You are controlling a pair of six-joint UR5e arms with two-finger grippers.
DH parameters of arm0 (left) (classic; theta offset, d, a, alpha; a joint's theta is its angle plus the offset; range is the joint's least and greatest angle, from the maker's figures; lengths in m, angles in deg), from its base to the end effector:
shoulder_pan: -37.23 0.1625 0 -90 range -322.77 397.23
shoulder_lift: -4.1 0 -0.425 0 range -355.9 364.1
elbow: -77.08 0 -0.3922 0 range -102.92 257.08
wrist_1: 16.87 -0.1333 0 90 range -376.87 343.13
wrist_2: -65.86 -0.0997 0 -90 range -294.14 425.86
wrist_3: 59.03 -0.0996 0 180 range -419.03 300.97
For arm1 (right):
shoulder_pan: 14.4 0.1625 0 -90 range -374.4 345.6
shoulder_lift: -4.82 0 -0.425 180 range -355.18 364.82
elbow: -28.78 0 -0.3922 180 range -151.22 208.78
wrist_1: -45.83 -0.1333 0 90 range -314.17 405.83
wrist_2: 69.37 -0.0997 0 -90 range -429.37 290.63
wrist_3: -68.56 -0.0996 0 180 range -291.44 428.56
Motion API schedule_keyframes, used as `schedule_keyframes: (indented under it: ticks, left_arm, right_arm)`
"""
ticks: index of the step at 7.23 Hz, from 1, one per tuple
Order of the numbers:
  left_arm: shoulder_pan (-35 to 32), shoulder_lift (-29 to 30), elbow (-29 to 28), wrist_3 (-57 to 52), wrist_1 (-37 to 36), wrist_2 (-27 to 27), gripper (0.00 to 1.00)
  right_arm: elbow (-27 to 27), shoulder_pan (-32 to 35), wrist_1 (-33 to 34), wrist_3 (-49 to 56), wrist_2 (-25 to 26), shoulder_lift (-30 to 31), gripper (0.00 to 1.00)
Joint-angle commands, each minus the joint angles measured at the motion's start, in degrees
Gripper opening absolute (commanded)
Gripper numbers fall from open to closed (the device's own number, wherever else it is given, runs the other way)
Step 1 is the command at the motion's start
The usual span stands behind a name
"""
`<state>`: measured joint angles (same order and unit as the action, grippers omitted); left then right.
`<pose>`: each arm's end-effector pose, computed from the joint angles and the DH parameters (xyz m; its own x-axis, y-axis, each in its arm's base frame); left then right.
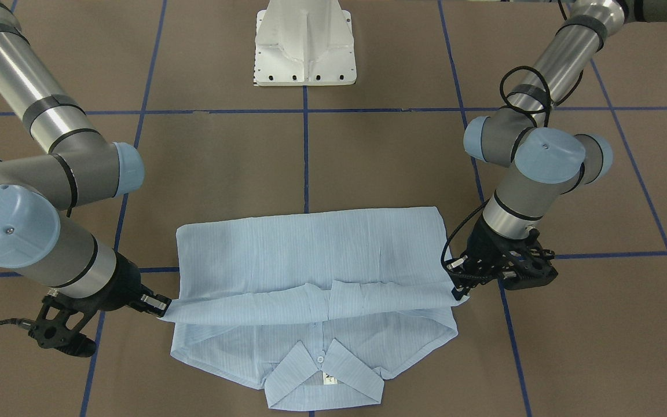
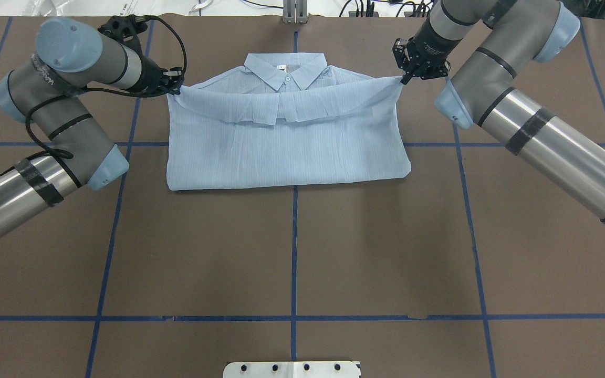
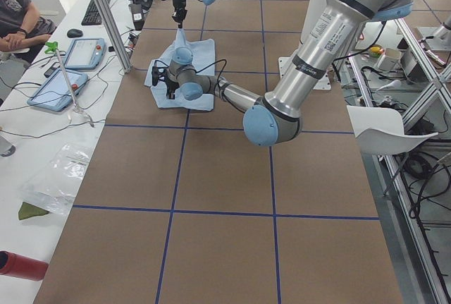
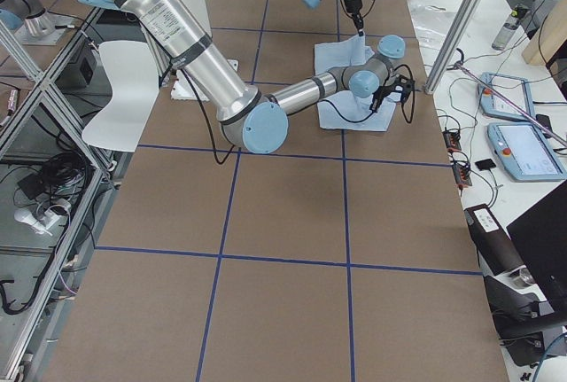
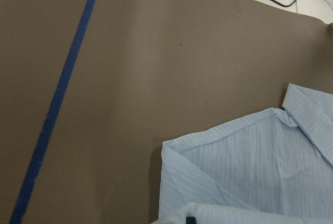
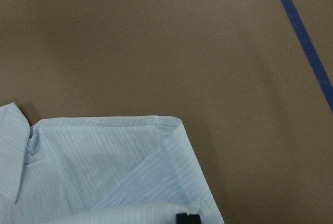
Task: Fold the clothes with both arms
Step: 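Release the hem near the collar and raise both grippers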
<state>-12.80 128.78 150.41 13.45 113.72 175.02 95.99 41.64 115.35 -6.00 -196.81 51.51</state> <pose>0.4028 -0.6372 0.3547 0.4829 -0.1335 -0.8654 0.4180 0.9036 0.0939 -0.3787 -0.6925 0.3285 0.5224 0.3972 0.7545 -0.3078 0.9130 -0.2676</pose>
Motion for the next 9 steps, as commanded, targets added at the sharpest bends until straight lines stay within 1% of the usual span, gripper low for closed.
schedule_keyframes:
  ticks: [1, 2, 3, 4, 5, 9]
  left_arm:
    - [0.0, 0.1, -0.8, -0.1, 0.1, 0.0, 0.0]
    - [0.0, 0.1, -0.8, -0.1, 0.1, -0.1, 0.0]
    - [0.0, 0.1, -0.8, -0.1, 0.1, -0.1, 0.56]
    - [0.0, 0.6, -0.7, 0.6, 0.2, -0.2, 1.0]
    - [0.0, 0.6, -0.7, 2.0, 0.2, -0.2, 1.0]
    - [-0.2, 0.6, 0.1, 1.9, -0.1, 0.0, 1.0]
  right_arm:
    - [-0.3, -0.3, 0.0, 0.0, 0.1, 0.1, 0.0]
    - [-0.3, -0.4, 0.0, 0.0, 0.2, 0.1, 0.0]
    - [-0.3, -0.4, -0.1, 0.0, 0.2, -0.1, 0.02]
    - [-0.3, -0.5, -0.4, -0.1, 0.5, -0.4, 0.9]
    - [-0.4, -0.5, -1.0, -0.1, 0.5, -0.3, 1.0]
    - [0.3, -0.8, -1.6, 0.0, 0.5, 0.5, 1.0]
